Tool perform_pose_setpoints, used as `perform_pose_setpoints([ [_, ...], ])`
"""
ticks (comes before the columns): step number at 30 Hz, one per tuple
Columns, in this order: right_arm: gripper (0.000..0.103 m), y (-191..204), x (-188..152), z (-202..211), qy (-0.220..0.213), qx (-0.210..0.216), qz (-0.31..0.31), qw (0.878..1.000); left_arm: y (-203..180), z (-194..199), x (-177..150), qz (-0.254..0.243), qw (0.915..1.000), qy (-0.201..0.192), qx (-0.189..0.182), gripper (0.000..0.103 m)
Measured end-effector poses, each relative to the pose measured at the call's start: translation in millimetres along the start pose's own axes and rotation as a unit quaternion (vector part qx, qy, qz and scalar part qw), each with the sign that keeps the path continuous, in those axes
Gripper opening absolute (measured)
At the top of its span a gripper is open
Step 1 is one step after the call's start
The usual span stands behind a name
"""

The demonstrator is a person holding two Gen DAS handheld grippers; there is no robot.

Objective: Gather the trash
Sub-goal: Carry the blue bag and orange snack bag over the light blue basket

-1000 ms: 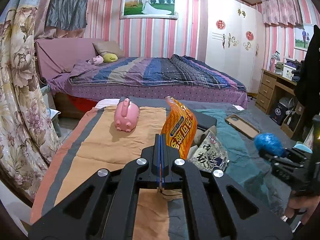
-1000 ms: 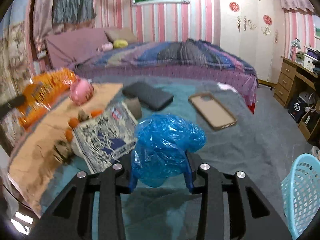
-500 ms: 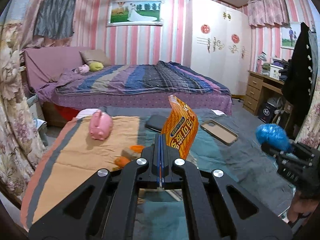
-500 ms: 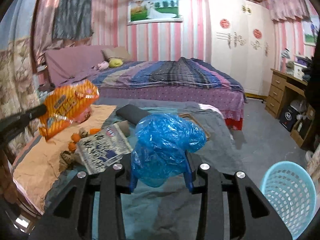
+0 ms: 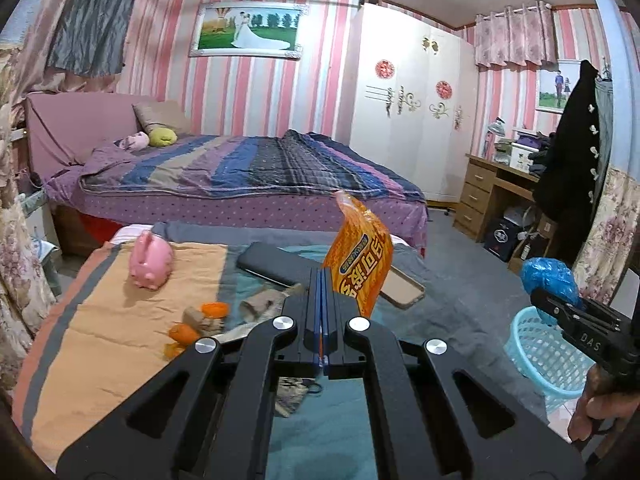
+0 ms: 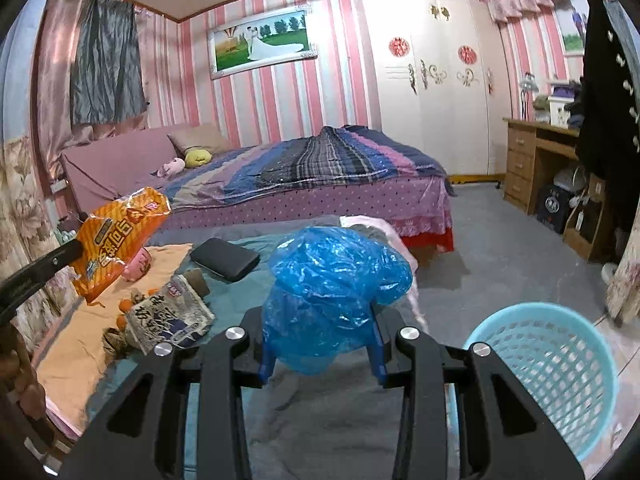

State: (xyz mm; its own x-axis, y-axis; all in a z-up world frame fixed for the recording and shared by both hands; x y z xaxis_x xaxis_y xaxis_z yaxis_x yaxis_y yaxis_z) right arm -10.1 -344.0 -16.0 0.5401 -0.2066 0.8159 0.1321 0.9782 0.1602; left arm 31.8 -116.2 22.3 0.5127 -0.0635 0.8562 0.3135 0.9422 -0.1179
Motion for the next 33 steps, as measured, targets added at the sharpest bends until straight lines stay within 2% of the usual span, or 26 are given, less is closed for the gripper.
perform_pose_setpoints([
  [3,0.037,-10.6,3.6,4.5,-0.004,0.0,-0.004,1.0,-21.2,-5.8,-0.5,-0.009,0.9998,0.009,-0.016,0.0],
  [7,0.037,-28.8,8.4,14.3,-0.017,-0.006,-0.016,1.0,-54.2,-14.3,2.4,-0.039,0.9989,0.017,-0.02,0.0],
  [10,0.037,-47.3,7.3,14.1,-0.011,-0.052,-0.006,0.999,-79.5,-23.5,6.1,-0.042,0.9982,0.027,-0.034,0.0],
  [14,0.037,-73.2,7.9,19.3,-0.012,-0.067,-0.026,0.997,-115.2,-27.9,10.4,-0.061,0.9967,0.029,-0.045,0.0],
  [21,0.037,-117.6,5.7,28.6,-0.004,-0.132,-0.042,0.99,-165.5,-36.0,16.0,-0.077,0.9941,0.036,-0.067,0.0],
  [24,0.037,-137.2,6.9,36.2,-0.01,-0.161,-0.061,0.985,-185.6,-43.1,11.1,-0.076,0.9916,0.051,-0.091,0.0],
  [30,0.039,-171.6,1.5,43.0,-0.005,-0.178,-0.09,0.98,-215.0,-49.8,2.7,-0.098,0.9874,0.061,-0.108,0.0],
  [31,0.042,-175.1,0.9,42.3,-0.004,-0.174,-0.096,0.98,-218.9,-50.6,1.9,-0.101,0.9868,0.062,-0.11,0.0],
  [32,0.058,-181.9,-0.7,41.8,-0.003,-0.158,-0.119,0.98,-221.9,-51.5,1.4,-0.104,0.9863,0.063,-0.112,0.0],
  [33,0.067,-184.9,0.2,40.8,-0.005,-0.149,-0.132,0.98,-224.1,-52.7,1.8,-0.105,0.986,0.064,-0.112,0.0],
])
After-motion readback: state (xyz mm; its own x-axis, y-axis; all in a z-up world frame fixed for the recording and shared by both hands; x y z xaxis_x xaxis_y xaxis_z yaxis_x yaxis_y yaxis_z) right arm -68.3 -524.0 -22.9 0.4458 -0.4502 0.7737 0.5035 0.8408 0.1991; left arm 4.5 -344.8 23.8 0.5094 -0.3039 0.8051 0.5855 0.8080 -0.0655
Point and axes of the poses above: each gripper's, at about its wrist camera, not at the fingertips, and z roughly against the way its jaws point, y to its left, x to its top, the point moved 5 cm from there along -z, roughly the way its jaws point, and after that the axes turned 9 degrees about y, right-handed, at the moved point
